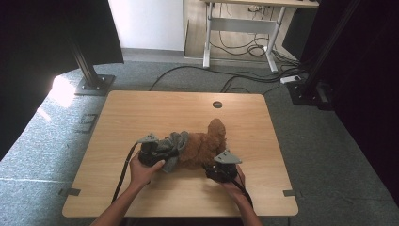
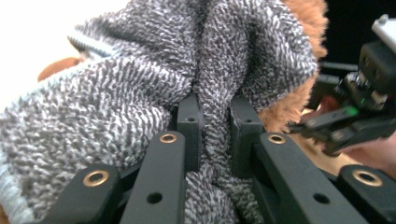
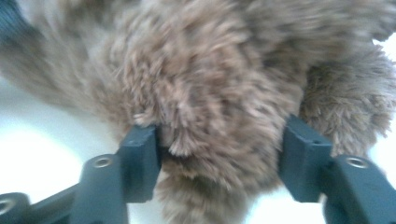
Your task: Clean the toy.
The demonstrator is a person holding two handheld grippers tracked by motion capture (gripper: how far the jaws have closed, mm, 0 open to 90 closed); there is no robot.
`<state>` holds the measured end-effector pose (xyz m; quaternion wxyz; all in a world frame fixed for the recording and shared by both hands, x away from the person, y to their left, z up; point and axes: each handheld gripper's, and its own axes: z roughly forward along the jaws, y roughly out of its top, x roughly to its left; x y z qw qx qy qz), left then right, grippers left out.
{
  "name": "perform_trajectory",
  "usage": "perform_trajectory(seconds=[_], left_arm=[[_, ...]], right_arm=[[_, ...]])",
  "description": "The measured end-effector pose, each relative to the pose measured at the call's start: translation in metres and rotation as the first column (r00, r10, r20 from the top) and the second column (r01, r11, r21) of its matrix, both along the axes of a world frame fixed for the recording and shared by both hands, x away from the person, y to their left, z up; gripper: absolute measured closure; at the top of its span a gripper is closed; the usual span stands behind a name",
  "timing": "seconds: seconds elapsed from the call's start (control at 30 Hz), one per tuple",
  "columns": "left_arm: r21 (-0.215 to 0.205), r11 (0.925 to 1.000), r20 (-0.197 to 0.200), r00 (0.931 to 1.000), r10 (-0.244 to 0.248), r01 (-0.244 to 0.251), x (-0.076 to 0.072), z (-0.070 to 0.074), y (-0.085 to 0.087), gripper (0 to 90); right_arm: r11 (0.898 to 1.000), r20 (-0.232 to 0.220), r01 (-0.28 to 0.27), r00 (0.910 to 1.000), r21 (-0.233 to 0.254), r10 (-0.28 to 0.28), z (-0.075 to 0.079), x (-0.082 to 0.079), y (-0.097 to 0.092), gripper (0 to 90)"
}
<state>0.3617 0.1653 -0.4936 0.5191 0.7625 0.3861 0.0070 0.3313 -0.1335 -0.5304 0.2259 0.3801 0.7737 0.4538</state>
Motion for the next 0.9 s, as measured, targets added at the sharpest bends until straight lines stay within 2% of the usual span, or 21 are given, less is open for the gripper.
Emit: perform_trajectory(seconds=[0.07,0.13,0.23,0.33,0.4,0.47,0.57,0.6,0.63,0.67,0.73,0.8,0.9], left_arm=[[-0.006,0.9999,0.003,0.9999,-0.01,0.01,-0.007,-0.002,0.001,77.5],[-0.018,0.9997,-0.001,0.9998,-0.018,0.018,-0.013,-0.004,0.002,77.5],[-0.017,0.9993,0.006,0.9995,-0.033,0.033,-0.021,-0.007,0.0,77.6],[-0.018,0.999,0.004,0.9991,-0.041,0.041,-0.027,-0.009,0.0,77.6],[-0.023,0.9986,0.002,0.9989,-0.047,0.047,-0.03,-0.01,0.001,77.6],[-0.022,0.9981,-0.004,0.9983,-0.057,0.057,-0.033,-0.012,0.001,77.6],[-0.021,0.9976,-0.01,0.9977,-0.067,0.067,-0.036,-0.012,0.001,77.5],[-0.02,0.9972,-0.014,0.9972,-0.073,0.073,-0.037,-0.013,0.001,77.5],[-0.015,0.9968,-0.016,0.9968,-0.079,0.079,-0.038,-0.013,0.001,77.5],[-0.011,0.9965,-0.016,0.9964,-0.083,0.083,-0.04,-0.014,0.0,77.5],[-0.01,0.9958,-0.023,0.9955,-0.092,0.091,-0.044,-0.016,0.0,77.5],[0.0,0.9955,-0.024,0.9953,-0.094,0.094,-0.048,-0.017,0.0,77.4],[0.031,0.9949,-0.021,0.9952,-0.096,0.097,-0.053,-0.02,-0.001,77.4]], right_arm=[[0.998,0.0,-0.011,0.9999,0.062,0.011,0.01,-0.01,-0.01,34.8],[0.992,0.031,-0.008,0.9995,0.123,0.004,0.025,-0.021,-0.019,33.0],[0.987,0.076,-0.007,0.9971,0.162,-0.005,0.049,-0.031,-0.024,28.9],[0.984,0.088,0.022,0.9954,0.178,-0.038,0.067,-0.024,-0.023,25.8],[0.978,0.068,0.058,0.9951,0.2,-0.073,0.072,-0.01,-0.023,25.1],[0.973,0.032,0.08,0.9955,0.217,-0.089,0.072,0.002,-0.022,25.5],[0.979,-0.002,0.11,0.9937,0.169,-0.112,0.064,0.012,-0.019,26.9],[0.98,-0.018,0.109,0.994,0.165,-0.108,0.059,0.013,-0.019,27.9],[0.978,-0.04,0.103,0.9944,0.182,-0.097,0.055,0.013,-0.02,31.6],[0.975,-0.053,0.087,0.9956,0.206,-0.077,0.051,0.011,-0.021,36.4],[0.974,-0.043,0.053,0.9981,0.218,-0.044,0.046,0.004,-0.022,46.5],[0.979,-0.029,0.017,0.9995,0.204,-0.011,0.042,-0.005,-0.023,56.3],[0.985,-0.018,-0.004,0.9998,0.173,0.007,0.037,-0.018,-0.023,63.3]])
